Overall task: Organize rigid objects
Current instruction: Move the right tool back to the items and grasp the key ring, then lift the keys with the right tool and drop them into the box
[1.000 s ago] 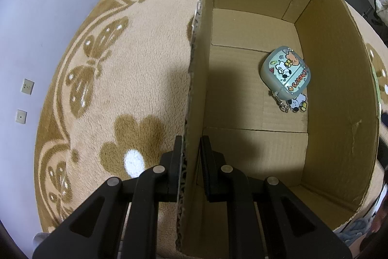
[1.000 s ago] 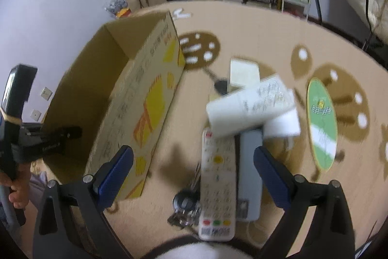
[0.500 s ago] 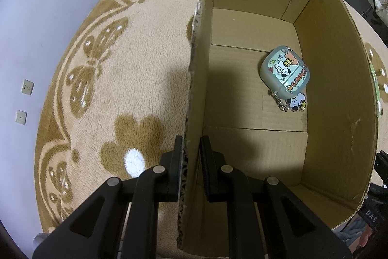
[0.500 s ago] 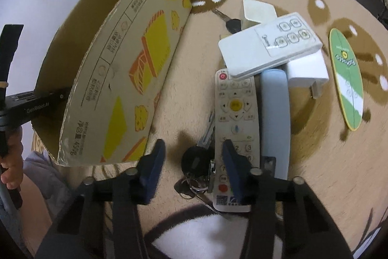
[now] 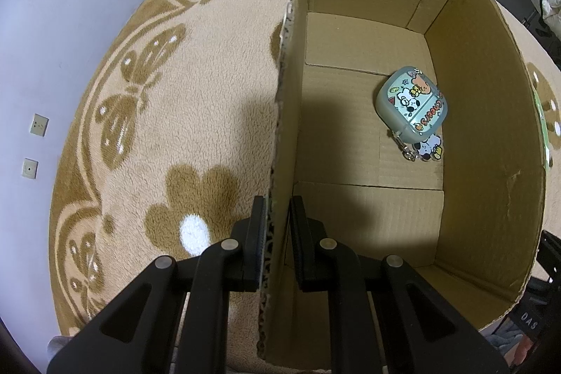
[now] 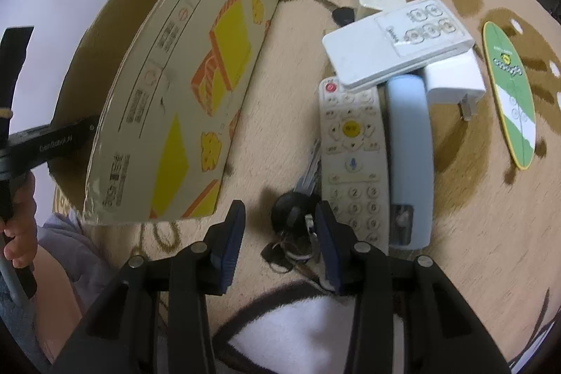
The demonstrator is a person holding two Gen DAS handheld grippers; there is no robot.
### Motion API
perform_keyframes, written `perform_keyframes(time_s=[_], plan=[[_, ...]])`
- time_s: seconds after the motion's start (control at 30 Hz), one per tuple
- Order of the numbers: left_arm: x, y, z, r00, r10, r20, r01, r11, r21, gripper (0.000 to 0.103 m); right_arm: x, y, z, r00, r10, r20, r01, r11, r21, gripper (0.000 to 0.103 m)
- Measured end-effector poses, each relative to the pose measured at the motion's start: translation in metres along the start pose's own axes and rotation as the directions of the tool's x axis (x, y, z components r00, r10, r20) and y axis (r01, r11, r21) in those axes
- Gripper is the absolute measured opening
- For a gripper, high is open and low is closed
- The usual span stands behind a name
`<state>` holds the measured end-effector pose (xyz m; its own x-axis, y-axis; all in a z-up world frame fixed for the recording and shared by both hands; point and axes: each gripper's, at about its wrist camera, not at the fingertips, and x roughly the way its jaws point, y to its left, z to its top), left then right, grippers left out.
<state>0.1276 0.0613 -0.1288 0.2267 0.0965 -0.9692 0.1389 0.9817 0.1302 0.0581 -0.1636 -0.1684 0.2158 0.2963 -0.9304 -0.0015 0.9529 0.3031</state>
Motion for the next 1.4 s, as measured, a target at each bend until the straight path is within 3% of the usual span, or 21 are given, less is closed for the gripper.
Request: perform_keyframes(time_s=[0.2, 0.33, 0.47, 0.7, 1.07, 1.3, 1.4], plan=[[0.0, -0.001, -0.001, 1.0, 0.003, 0.001, -0.003, 1.0, 0.003, 0.013, 0.021, 0.008, -0.007, 0.998, -0.043, -0.037, 0.041, 0.999, -0.035, 0.044], [-0.001, -0.001, -0.001, 1.0, 0.003, 0.001, -0.003, 1.0, 0.002, 0.013, 0.026, 0.01, -0.008, 0.998, -0.061, -0.017, 0.06, 0.998, -0.036, 0.044], [-0.001, -0.003, -0.001, 1.0, 0.007, 0.002, -0.007, 1.0, 0.006, 0.013, 0.037, 0.016, -0.01, 0.991, -0.133, 0.013, 0.134, 0.989, -0.067, 0.033], [-0.001, -0.003, -0.002, 1.0, 0.008, 0.002, -0.008, 1.0, 0.007, 0.013, 0.05, 0.023, -0.014, 0.983, -0.171, 0.061, 0.177, 0.978, -0.108, 0.03], [-0.002, -0.003, -0.001, 1.0, 0.006, 0.002, -0.006, 1.0, 0.006, 0.013, 0.035, 0.05, -0.025, 0.957, -0.24, 0.162, 0.261, 0.956, -0.13, 0.03], [-0.002, -0.003, -0.002, 1.0, 0.006, 0.002, -0.006, 1.0, 0.006, 0.013, 0.014, 0.047, -0.023, 0.95, -0.199, 0.241, 0.227, 0.969, -0.097, 0.03], [-0.002, -0.004, -0.002, 1.0, 0.006, 0.002, -0.006, 1.0, 0.006, 0.013, -0.007, 0.038, -0.005, 0.947, -0.197, 0.254, 0.225, 0.971, -0.087, 0.029]])
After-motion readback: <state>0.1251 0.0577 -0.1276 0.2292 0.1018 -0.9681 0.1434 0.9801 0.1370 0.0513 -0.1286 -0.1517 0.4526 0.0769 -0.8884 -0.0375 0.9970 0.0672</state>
